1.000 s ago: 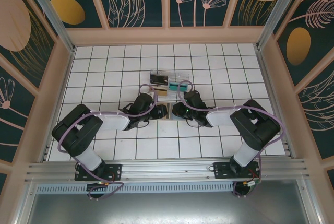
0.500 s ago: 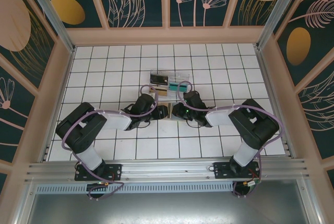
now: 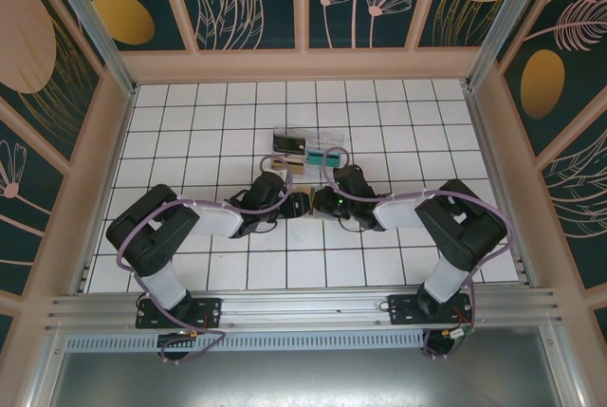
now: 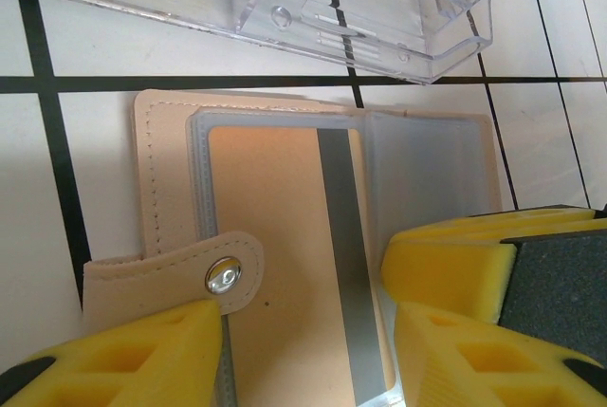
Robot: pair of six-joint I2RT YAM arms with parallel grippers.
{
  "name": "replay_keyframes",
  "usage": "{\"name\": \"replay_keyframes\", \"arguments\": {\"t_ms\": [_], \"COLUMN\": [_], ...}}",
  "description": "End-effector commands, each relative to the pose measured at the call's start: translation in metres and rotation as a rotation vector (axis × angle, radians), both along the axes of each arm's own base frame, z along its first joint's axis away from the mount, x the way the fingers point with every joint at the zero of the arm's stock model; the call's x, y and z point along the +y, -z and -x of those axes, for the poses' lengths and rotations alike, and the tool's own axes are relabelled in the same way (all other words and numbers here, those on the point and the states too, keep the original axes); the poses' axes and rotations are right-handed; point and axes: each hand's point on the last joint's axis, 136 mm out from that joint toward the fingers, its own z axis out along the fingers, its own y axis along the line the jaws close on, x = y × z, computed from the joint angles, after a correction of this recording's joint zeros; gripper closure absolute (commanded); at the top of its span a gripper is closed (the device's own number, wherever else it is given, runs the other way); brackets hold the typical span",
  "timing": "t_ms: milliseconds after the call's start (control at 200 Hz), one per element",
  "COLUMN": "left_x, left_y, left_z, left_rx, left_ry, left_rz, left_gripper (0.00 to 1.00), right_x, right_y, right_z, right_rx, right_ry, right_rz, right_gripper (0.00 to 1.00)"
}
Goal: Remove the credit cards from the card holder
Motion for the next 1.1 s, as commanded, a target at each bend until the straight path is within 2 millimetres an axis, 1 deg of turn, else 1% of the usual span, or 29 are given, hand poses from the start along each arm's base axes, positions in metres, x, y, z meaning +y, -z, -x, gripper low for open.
{"name": "replay_keyframes", "arguments": {"t_ms": [0, 75, 135, 255, 440, 691, 896, 1096], "left_x": [0.007, 0.007, 0.006, 0.005, 0.006, 0.006, -0.003, -0.006], "left_y": [0.018, 0.018, 0.018, 0.017, 0.016, 0.015, 0.010, 0.010], "left_z": [0.010, 0.010, 0.010, 0.009, 0.010, 0.010, 0.012, 0.013], "left_rx": [0.058, 0.058, 0.057, 0.059, 0.057, 0.054, 0.046, 0.032], "left_ry": [-0.006, -0.006, -0.006, -0.005, -0.006, -0.003, 0.022, 0.029], "left_rz": [-0.058, -0.059, -0.057, -0.053, -0.057, -0.056, -0.039, -0.079], "left_gripper": [0.48, 0.48, 0.48, 0.48, 0.48, 0.48, 0.49, 0.49], "right_x": [-0.008, -0.009, -0.006, 0.002, 0.010, -0.002, -0.006, -0.005], "right_y": [-0.007, -0.018, -0.028, -0.031, -0.016, 0.002, 0.006, 0.008], "right_z": [-0.002, -0.004, -0.006, -0.006, -0.003, 0.000, 0.001, 0.002], "right_rx": [-0.020, -0.056, -0.078, -0.076, -0.034, 0.015, 0.031, 0.036], "right_ry": [0.019, 0.024, 0.017, -0.007, -0.034, -0.018, -0.015, -0.020], "right_rz": [0.039, 0.064, 0.066, 0.048, 0.027, 0.030, 0.027, 0.021], "right_gripper": [0.84, 0.84, 0.83, 0.83, 0.83, 0.83, 0.84, 0.84]}}
